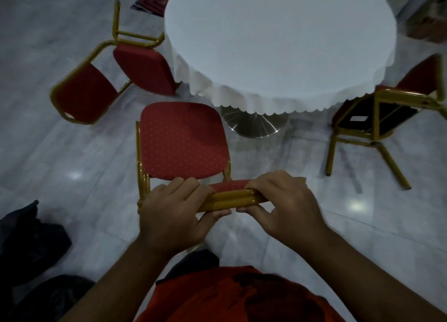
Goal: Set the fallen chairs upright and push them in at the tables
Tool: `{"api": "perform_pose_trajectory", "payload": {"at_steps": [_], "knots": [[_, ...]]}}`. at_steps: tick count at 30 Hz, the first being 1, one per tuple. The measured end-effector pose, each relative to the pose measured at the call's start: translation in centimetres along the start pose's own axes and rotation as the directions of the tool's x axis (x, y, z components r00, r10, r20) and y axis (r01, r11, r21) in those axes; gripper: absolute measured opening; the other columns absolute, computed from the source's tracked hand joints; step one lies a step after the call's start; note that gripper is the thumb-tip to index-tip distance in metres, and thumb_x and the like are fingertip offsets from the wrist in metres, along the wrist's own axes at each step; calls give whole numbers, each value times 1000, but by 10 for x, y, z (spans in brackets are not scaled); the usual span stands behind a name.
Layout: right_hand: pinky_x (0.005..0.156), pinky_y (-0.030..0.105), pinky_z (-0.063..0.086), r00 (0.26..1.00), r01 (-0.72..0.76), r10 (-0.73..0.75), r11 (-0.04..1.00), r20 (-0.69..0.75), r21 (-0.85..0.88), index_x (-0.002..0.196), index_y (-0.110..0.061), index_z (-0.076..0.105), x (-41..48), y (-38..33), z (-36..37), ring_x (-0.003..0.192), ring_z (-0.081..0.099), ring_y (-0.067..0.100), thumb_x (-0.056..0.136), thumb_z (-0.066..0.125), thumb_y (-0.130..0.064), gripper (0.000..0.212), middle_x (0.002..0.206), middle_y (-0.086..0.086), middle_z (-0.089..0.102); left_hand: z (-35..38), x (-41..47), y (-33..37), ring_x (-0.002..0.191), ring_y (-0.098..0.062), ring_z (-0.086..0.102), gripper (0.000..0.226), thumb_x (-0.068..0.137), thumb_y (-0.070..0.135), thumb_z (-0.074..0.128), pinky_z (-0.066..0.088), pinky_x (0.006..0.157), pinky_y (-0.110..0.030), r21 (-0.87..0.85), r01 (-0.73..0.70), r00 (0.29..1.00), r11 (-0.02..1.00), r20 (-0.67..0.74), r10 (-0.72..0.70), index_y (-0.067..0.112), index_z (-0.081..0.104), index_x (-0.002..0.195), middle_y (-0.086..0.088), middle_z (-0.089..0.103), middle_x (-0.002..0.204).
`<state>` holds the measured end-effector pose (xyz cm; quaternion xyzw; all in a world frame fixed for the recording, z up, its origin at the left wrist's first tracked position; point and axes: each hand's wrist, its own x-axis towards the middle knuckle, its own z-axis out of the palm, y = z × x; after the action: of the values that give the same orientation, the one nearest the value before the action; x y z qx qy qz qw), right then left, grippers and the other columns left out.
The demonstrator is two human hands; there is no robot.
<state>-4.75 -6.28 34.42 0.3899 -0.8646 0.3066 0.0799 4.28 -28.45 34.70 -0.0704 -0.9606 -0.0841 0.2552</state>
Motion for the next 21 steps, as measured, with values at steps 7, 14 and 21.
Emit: {"api": "perform_pose_trajectory", "payload": {"at_steps": [7, 14, 21], "knots": [[86, 30, 40, 993, -94, 86, 992, -86, -86, 100, -18, 69, -8, -6, 14, 93, 54, 14, 92, 59, -56, 40, 98, -3, 66, 20, 5, -12, 72, -18, 60, 44, 95, 60, 58, 37, 65, -32, 3, -107, 994, 994, 0, 107, 18, 73, 93, 3, 68, 83], [92, 36, 40, 975, -196, 178, 972, -134, -133, 104, -19, 63, -8, -4, 20, 98, 53, 21, 98, 45, -59, 44, 103, 2, 64, 40, 18, -19, 71, -20, 61, 45, 95, 57, 58, 42, 61, -33, -46, -197, 980, 979, -46, 195, 16, 74, 97, 0, 71, 86], [83, 33, 42, 980, -196, 193, 977, -44, -89, 102, -24, 66, -12, -29, 18, 92, 52, 15, 92, 58, -56, 35, 98, -8, 61, 28, 5, -36, 76, -19, 65, 43, 95, 58, 56, 45, 64, -32, -166, -225, 973, 960, 13, 230, 19, 73, 96, 2, 72, 89]]}}
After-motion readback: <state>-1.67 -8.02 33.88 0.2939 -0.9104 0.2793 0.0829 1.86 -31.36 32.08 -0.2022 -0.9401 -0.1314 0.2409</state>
